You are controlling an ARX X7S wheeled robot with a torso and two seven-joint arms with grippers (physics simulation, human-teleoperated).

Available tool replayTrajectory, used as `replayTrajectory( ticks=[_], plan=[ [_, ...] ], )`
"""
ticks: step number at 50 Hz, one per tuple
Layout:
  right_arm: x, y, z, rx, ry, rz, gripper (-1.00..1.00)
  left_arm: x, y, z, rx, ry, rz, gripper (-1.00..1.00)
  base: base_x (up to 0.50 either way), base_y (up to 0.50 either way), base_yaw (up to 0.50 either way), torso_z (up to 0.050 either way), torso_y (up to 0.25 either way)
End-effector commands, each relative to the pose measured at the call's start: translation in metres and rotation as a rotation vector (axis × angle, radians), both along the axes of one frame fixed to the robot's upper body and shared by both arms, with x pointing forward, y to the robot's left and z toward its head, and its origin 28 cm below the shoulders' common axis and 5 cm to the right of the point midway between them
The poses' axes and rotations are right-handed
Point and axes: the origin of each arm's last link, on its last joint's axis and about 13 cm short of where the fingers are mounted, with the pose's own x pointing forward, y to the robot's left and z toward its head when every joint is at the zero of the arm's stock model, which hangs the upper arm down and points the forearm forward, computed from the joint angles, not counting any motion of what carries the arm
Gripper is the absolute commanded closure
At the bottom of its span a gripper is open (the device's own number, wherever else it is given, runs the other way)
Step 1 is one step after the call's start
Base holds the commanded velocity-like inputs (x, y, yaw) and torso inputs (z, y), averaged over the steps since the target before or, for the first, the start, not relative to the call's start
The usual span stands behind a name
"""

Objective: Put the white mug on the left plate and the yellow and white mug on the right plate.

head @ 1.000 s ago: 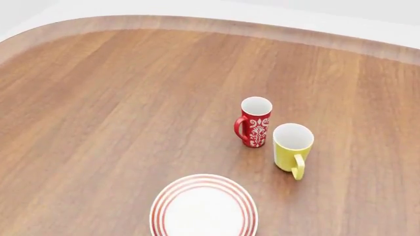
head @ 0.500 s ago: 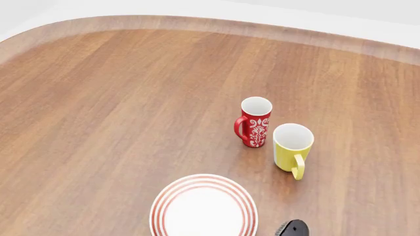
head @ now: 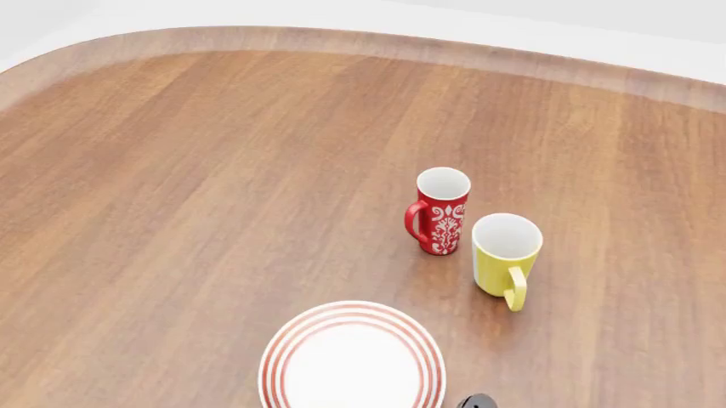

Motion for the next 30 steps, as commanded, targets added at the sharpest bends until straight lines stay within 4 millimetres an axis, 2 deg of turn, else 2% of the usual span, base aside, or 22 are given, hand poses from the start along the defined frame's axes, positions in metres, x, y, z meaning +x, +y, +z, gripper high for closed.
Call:
replayTrajectory(
  ticks=[1, 30],
  plan=[
    [0.003, 0.004, -0.009, -0.007, 0.025, 0.015, -1.00, 0.000, 0.001, 0.001, -0.001, -0.001, 0.006, -1.00, 0.00, 0.00, 0.00, 0.000, 0.000],
    [0.019, 0.011, -0.028, -0.045, 0.085, 0.030, -1.00, -0.002, 0.000, 0.000, -0.002, -0.006, -0.003, -1.00, 0.00, 0.00, 0.00, 0.000, 0.000]
  ],
)
